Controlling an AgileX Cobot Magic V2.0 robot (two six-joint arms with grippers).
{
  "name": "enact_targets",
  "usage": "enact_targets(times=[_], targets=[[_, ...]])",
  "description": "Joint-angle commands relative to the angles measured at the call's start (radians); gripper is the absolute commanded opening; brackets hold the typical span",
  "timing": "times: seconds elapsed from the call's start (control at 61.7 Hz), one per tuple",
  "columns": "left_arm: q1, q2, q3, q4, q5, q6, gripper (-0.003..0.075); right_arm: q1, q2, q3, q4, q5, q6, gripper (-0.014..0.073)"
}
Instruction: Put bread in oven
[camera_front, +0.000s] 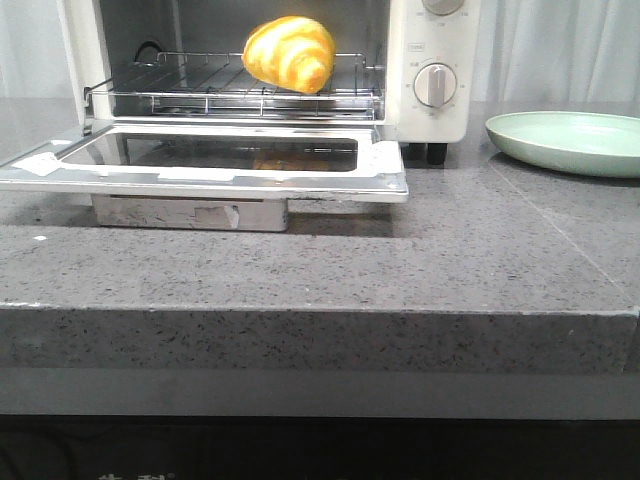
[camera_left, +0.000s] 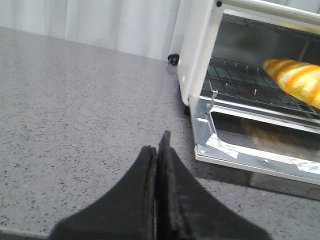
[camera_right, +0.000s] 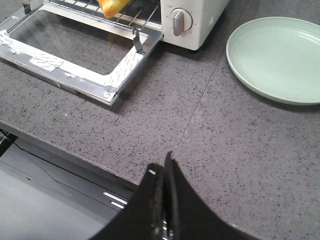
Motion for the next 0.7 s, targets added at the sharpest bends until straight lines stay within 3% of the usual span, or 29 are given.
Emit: enact_targets(times=[0.0, 0.13, 0.68], targets=[[0.023, -0.032, 0.037, -0.012, -0.167, -0.006, -0.0018, -0.007, 0.003, -0.022, 0.001, -0.064, -0.010, -0.0118], [0.035, -0.071, 0.107, -0.010, -0.226, -0.006, -0.0018, -0.007, 0.003, -0.022, 0.001, -0.064, -0.010, -0.0118], [0.035, -0.068, 0.105, -0.008, -0.180, 0.000, -0.0018, -0.007, 0.003, -0.022, 0.001, -0.064, -0.010, -0.0118]])
